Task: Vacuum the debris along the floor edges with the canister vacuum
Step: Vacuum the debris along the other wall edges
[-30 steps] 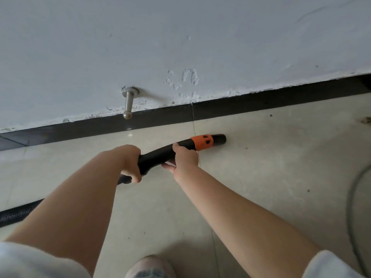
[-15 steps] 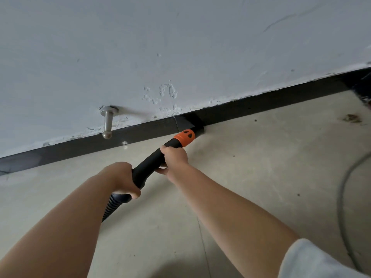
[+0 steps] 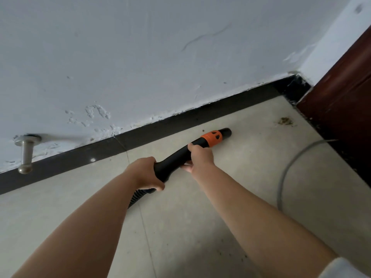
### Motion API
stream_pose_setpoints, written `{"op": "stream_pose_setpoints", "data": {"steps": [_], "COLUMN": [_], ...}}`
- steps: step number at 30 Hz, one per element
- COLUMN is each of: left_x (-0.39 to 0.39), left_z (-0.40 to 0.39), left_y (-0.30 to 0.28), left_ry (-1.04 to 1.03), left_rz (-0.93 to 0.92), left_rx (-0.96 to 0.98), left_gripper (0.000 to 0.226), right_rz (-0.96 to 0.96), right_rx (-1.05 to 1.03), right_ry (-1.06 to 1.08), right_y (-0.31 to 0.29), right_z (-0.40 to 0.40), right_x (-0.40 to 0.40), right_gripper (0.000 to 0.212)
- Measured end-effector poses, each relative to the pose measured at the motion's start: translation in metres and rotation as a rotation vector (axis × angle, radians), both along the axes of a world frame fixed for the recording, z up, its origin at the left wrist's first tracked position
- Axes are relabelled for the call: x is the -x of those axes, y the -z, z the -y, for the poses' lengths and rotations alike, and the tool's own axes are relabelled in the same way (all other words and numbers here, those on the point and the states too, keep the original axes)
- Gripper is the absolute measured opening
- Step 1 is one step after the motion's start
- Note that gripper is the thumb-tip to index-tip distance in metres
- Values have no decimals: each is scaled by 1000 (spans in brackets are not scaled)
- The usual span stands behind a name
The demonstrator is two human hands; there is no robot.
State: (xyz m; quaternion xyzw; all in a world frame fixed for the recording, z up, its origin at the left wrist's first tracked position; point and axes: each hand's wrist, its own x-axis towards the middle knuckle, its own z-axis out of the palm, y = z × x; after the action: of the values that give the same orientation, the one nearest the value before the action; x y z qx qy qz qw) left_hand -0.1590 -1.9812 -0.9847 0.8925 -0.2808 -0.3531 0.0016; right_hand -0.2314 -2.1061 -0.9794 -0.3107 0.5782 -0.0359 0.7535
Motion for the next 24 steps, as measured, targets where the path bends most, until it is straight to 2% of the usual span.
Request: {"op": "stream_pose_setpoints", "data": {"steps": [3, 6, 10, 16, 20, 24], "left_x": [3, -12, -37, -35, -31, -44], "left_z": [-13, -53, -138, -275, -329, -336], "left_y": [2, -1, -11, -23, -17, -8], "left_ry": [-69, -106, -191, -436, -551, -584], "left_rz": [-80, -79, -69, -96, -93, -77], "left_rx": [33, -36, -183, -286, -271, -216], "left_gripper": [34, 37, 39, 39, 40, 40], "right_rz": [-1, -22, 11, 14, 16, 22], "right_rx": [21, 39, -63, -130, -111, -53], "right_ry": [-56, -137, -231, -472, -610, -633], "right_y": [4, 9, 10, 10, 11, 16], "right_z": [-9, -50, -137, -268, -317, -321], "right_x": [0, -15, -40, -67, -79, -100], "right_gripper": [42, 43, 50, 51, 49, 48]}}
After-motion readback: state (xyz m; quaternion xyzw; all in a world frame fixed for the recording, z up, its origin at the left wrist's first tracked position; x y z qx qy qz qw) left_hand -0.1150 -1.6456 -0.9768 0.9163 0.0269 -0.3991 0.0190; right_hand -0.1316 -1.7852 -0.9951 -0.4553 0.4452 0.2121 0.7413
